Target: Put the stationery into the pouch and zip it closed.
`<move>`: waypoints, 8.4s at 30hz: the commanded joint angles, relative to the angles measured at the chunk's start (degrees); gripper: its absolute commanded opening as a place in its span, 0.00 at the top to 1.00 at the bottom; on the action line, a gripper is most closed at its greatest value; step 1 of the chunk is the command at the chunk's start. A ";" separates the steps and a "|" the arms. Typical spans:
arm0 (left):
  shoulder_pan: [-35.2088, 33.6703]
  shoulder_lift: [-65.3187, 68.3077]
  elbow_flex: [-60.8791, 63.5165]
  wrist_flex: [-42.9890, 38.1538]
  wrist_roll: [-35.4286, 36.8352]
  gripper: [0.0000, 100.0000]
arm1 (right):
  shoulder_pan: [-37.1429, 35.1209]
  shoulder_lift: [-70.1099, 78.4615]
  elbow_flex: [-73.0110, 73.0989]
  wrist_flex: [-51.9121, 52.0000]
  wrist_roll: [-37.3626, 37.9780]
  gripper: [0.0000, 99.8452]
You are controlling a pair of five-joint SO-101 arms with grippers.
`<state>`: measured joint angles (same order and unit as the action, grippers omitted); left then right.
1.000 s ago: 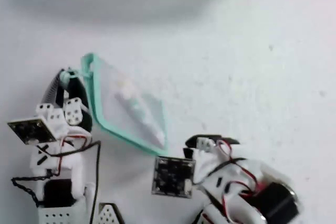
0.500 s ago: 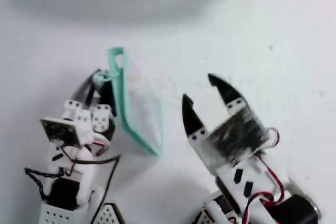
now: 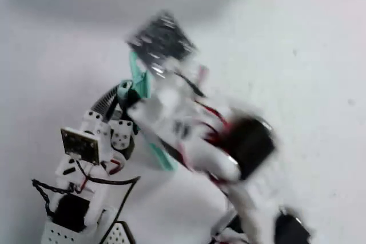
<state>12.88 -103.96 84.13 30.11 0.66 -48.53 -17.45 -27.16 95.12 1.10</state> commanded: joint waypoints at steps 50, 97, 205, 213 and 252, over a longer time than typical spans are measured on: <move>-14.81 -0.22 -5.10 -2.29 -18.20 0.98 | -1.54 -28.00 47.30 3.30 56.62 0.98; -3.12 -0.40 3.08 -6.42 -9.32 0.98 | 3.03 -24.84 15.65 -4.26 16.00 0.81; -12.88 -0.22 -37.63 48.79 -17.41 0.98 | 33.63 -51.74 47.03 -11.12 14.95 0.98; -12.88 -0.57 -56.62 61.71 -23.03 0.98 | 27.56 -73.54 44.84 -2.86 14.95 0.98; -19.38 -0.57 -20.66 37.36 -18.20 0.98 | 39.96 -85.93 89.93 -32.75 14.95 0.98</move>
<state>-6.46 -104.92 56.97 72.92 -20.26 -9.05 -103.43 56.79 67.08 15.87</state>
